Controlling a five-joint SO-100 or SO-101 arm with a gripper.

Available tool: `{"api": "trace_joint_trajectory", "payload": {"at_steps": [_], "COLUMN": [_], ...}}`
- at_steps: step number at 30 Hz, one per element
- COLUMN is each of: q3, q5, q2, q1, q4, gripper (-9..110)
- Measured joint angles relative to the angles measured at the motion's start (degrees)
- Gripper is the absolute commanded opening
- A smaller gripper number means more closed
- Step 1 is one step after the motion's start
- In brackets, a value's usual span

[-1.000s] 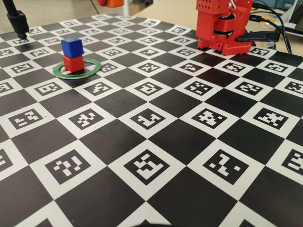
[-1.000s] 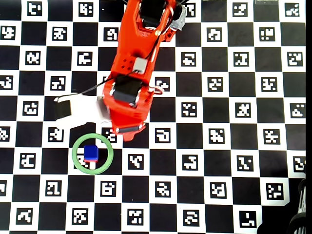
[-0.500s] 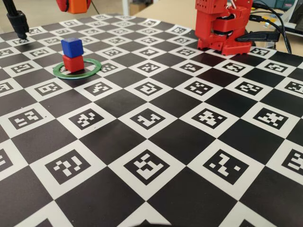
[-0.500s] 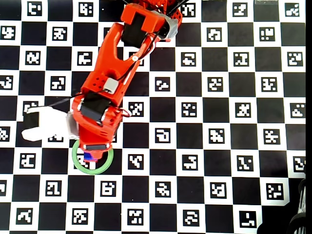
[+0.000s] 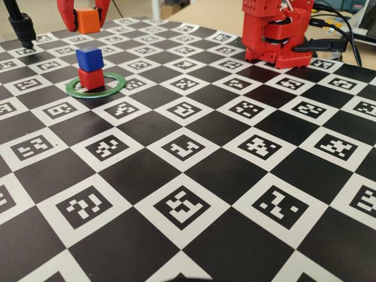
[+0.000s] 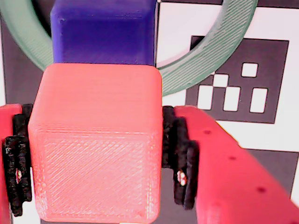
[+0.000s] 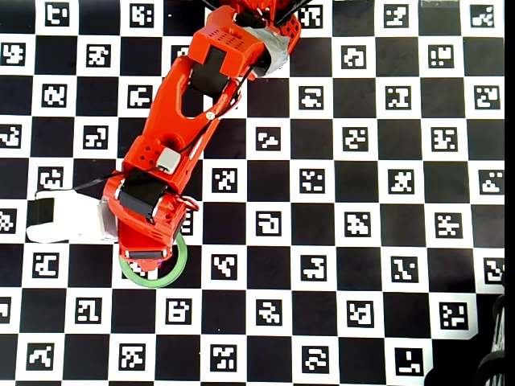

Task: Grab the red cube then put it in the green circle then put the blue cube on top and finally the orange cube on top

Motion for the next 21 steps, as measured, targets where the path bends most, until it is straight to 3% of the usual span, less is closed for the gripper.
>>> {"api": "trace_joint_trajectory", "payload": {"at_steps": [21], "q3": [6.24], "q5": [0.53], "q2": [-0.09], "q1": [0.97], "q4": [-6.33], "gripper": [11]}}
